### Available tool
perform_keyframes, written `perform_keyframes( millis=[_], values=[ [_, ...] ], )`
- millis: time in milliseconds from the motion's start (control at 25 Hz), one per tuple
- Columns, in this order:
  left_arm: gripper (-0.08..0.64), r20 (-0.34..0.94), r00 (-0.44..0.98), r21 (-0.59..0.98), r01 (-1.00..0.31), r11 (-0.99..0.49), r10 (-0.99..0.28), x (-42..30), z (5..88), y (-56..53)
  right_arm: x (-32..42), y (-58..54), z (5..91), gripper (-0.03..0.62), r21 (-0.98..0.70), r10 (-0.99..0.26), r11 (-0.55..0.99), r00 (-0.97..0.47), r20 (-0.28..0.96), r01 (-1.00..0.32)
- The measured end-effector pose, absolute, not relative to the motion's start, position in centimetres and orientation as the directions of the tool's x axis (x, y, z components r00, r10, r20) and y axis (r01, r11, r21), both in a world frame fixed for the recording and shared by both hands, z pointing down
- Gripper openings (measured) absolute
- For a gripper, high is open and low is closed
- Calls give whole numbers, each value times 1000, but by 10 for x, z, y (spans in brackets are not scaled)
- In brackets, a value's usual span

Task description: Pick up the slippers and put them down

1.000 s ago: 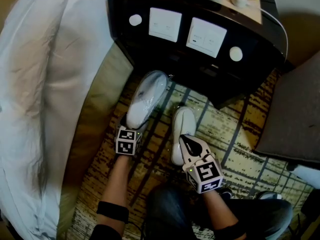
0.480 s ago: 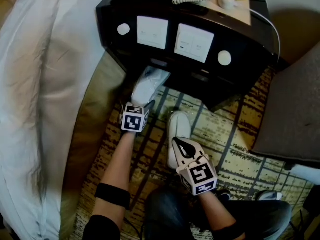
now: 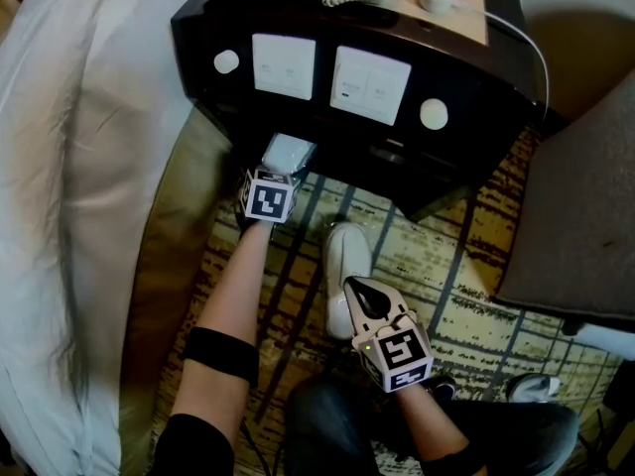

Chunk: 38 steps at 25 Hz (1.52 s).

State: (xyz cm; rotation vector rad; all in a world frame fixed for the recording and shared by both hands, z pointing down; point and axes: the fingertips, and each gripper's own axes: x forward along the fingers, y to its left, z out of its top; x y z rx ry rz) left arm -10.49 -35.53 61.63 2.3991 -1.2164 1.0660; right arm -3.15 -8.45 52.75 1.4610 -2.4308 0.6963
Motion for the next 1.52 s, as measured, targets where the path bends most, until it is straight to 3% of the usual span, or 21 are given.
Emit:
perform_keyframes(
  millis=[640,800,1200,1520],
  values=[
    [426,723,376,-90,-780,-620,-579,-79,636,-380,-25,-77,530,12,-278,-774,381,-469,425,-882],
    [494,685,395,-94,-785,-612,-612,-76,637,-379,-23,-79,528,12,-276,-781,381,-467,415,-882],
    [503,655,430,-62,-790,-611,-622,-78,613,-370,-28,-74,517,12,-304,-760,365,-471,448,-880],
    [497,647,461,-55,-767,-640,-608,-94,578,-330,-29,-79,493,12,-272,-786,384,-467,406,-882]
  ],
)
